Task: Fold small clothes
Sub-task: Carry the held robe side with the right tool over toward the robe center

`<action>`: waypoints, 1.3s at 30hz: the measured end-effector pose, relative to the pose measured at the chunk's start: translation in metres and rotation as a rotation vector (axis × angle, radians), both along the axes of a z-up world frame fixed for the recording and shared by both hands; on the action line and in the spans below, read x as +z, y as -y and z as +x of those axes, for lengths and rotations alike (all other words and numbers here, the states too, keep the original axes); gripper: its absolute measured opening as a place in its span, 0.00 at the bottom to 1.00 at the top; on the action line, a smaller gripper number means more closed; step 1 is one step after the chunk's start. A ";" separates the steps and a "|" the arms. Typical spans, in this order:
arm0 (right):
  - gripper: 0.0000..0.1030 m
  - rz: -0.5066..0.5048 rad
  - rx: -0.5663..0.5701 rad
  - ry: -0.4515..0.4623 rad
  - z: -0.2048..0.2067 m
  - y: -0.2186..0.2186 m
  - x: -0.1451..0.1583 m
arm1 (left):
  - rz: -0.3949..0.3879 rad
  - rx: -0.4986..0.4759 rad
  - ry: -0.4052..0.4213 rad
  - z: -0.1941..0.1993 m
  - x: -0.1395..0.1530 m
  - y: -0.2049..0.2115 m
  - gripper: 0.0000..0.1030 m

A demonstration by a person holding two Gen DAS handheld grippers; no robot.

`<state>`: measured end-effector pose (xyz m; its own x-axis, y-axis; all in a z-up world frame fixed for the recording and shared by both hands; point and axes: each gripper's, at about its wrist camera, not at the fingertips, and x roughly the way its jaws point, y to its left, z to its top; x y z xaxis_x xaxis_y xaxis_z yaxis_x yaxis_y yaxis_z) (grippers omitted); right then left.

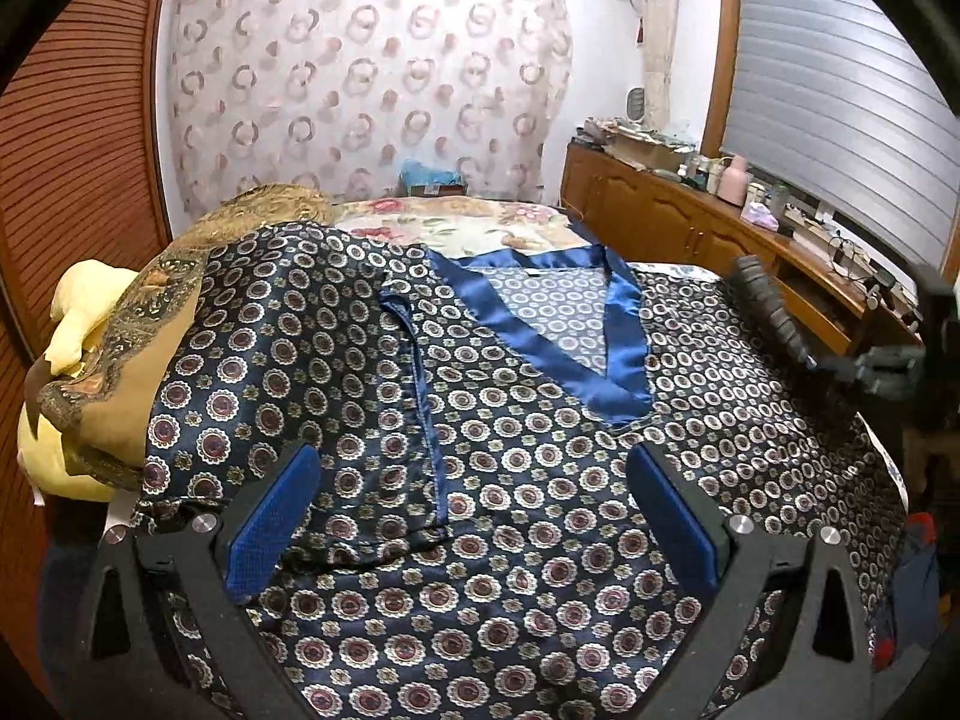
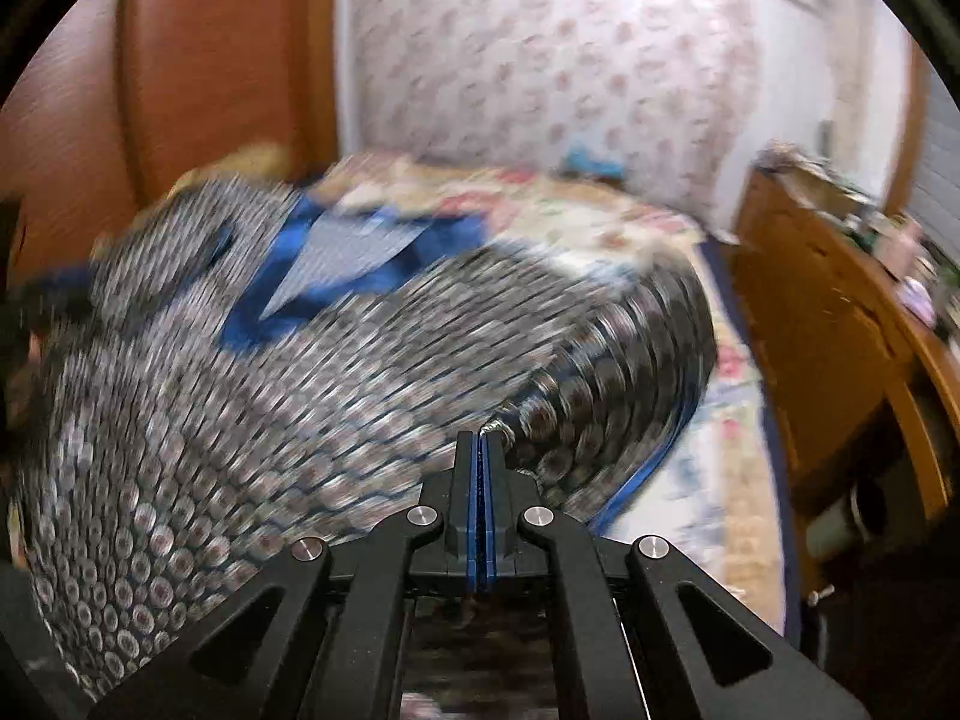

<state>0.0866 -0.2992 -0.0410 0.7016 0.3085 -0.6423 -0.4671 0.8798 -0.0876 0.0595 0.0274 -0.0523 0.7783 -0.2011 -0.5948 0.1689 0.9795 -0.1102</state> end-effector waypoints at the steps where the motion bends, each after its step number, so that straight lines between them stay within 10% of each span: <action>1: 0.01 -0.011 0.023 -0.015 -0.003 -0.009 -0.009 | -0.002 -0.004 0.004 -0.002 0.000 0.001 1.00; 8: 0.06 0.007 0.016 -0.055 -0.006 -0.015 -0.028 | -0.003 -0.033 0.024 -0.012 0.005 0.011 1.00; 15: 0.43 0.053 0.001 0.013 -0.019 -0.013 0.011 | -0.008 -0.052 0.036 -0.018 0.010 0.019 1.00; 24: 0.42 0.097 -0.082 -0.102 0.029 0.005 -0.009 | -0.007 -0.058 0.021 -0.018 0.006 0.021 1.00; 39: 0.14 0.112 0.008 -0.201 0.051 -0.014 -0.018 | -0.014 -0.054 0.005 -0.019 -0.001 0.017 1.00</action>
<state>0.1373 -0.2855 -0.0588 0.5598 0.3908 -0.7307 -0.4727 0.8748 0.1058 0.0405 0.0099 -0.0534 0.7692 -0.2512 -0.5876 0.2224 0.9672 -0.1223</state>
